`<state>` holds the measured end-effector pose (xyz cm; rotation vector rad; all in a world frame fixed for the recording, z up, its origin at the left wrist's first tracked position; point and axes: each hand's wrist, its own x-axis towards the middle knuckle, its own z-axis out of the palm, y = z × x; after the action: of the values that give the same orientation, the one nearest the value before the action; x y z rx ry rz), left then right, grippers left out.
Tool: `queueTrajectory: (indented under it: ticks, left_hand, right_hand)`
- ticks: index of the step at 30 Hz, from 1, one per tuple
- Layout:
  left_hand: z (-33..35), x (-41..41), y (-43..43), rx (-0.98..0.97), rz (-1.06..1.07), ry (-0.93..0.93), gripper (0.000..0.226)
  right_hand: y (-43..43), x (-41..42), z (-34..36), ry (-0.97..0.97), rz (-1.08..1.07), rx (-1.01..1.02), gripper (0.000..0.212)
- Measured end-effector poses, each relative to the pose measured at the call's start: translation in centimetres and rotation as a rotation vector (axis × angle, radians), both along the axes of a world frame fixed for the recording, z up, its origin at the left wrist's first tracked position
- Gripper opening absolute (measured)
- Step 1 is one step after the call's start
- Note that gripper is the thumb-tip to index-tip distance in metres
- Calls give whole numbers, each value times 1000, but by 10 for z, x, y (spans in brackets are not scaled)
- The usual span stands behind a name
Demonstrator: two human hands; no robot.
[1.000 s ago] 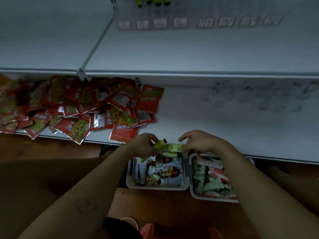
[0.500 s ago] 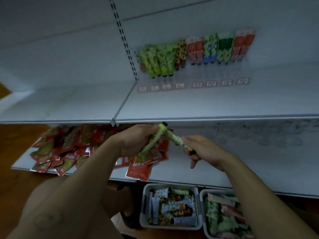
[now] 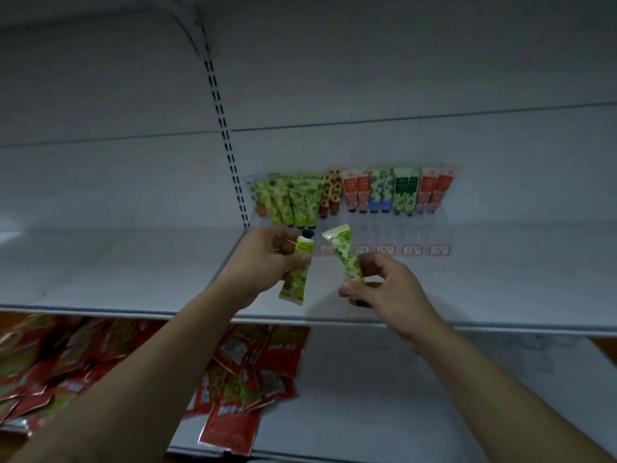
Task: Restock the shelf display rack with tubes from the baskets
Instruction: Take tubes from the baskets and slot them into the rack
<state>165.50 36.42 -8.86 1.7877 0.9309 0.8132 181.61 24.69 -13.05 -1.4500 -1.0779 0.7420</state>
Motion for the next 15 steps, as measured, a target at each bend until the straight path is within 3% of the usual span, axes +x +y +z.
queueTrajectory:
  ticks: [6, 9, 12, 15]
  left_hand:
    - [13, 17, 40, 34, 73, -129, 21]
    - [7, 19, 59, 20, 126, -220, 31]
    - [-1, 19, 79, -47, 200, -289, 34]
    - [-1, 18, 98, -62, 233, -372, 35]
  right_hand:
    - [38, 22, 35, 74, 74, -77, 26]
    - [53, 30, 43, -35, 106, -99, 15]
    - [71, 37, 46, -16, 108, -134, 33]
    - [93, 43, 47, -156, 80, -88, 31]
